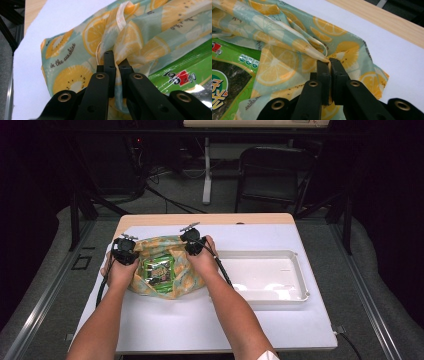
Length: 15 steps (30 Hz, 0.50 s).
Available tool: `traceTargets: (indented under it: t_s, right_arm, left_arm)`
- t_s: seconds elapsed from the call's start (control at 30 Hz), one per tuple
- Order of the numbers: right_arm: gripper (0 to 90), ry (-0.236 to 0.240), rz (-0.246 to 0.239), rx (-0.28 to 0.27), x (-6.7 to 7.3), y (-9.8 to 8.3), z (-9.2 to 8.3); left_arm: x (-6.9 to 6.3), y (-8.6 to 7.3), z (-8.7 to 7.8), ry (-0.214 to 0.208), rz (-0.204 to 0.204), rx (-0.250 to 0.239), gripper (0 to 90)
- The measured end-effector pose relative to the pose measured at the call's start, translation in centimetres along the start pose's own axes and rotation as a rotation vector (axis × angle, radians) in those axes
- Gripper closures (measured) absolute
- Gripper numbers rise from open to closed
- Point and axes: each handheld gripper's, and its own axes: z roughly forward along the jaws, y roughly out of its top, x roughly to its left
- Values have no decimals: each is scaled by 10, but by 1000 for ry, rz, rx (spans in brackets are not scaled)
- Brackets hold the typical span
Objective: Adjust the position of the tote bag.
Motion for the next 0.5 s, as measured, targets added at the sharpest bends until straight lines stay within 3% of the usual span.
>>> traceTargets:
  t_s: [0.23, 0.33, 0.5]
  right_arm:
    - [795, 26, 6, 19, 1, -7, 4]
    - [707, 68, 28, -28, 0, -4, -6]
    - [658, 121, 21, -119, 3, 4, -30]
  left_arm:
    - [-2, -1, 3, -12, 13, 17, 895]
    - [-2, -2, 2, -12, 18, 21, 894]
    - [-2, -3, 2, -11, 16, 16, 893]
